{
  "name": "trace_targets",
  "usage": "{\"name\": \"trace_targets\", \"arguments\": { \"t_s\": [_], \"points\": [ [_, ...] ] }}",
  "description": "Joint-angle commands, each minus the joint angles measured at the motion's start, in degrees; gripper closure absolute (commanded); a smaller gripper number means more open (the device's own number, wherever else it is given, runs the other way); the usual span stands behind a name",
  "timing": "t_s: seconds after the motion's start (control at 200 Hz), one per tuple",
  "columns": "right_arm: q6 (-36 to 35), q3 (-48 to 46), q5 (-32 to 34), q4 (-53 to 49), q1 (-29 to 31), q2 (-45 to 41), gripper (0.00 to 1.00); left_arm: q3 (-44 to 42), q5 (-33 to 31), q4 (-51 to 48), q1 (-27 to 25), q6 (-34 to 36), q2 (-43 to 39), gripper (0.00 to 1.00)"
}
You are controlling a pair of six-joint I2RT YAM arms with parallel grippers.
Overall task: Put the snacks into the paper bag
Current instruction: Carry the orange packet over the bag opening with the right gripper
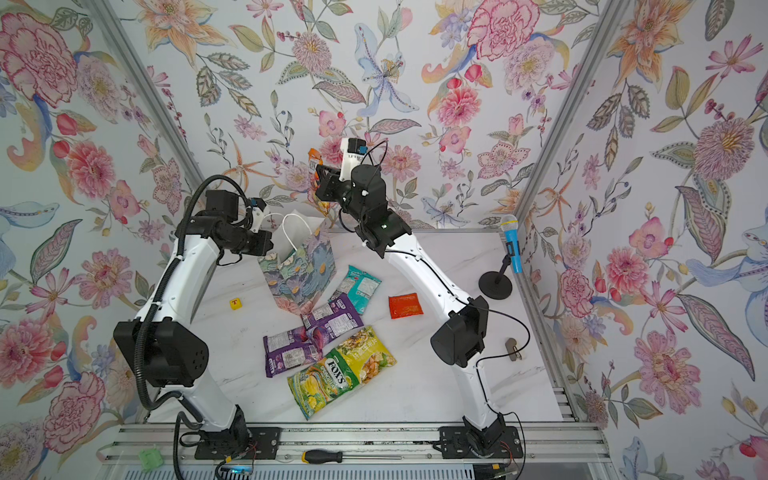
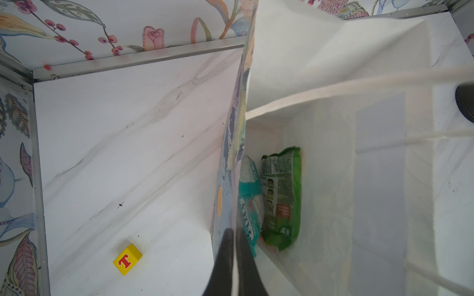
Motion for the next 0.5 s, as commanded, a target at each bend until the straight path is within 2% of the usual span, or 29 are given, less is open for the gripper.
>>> {"name": "trace_targets", "arguments": {
  "t_s": [0.0, 0.495],
  "points": [
    [-0.1, 6.8, 0.3, -0.2, 0.9, 3.1, 1.00, -0.4, 0.8, 0.0, 0.3, -0.3, -1.3, 0.99],
    [3.0, 7.9, 2.4, 5.0, 3.8, 6.9, 1.00, -0.6, 1.2, 0.1, 0.3, -0.4, -1.5, 0.99]
  ]
}}
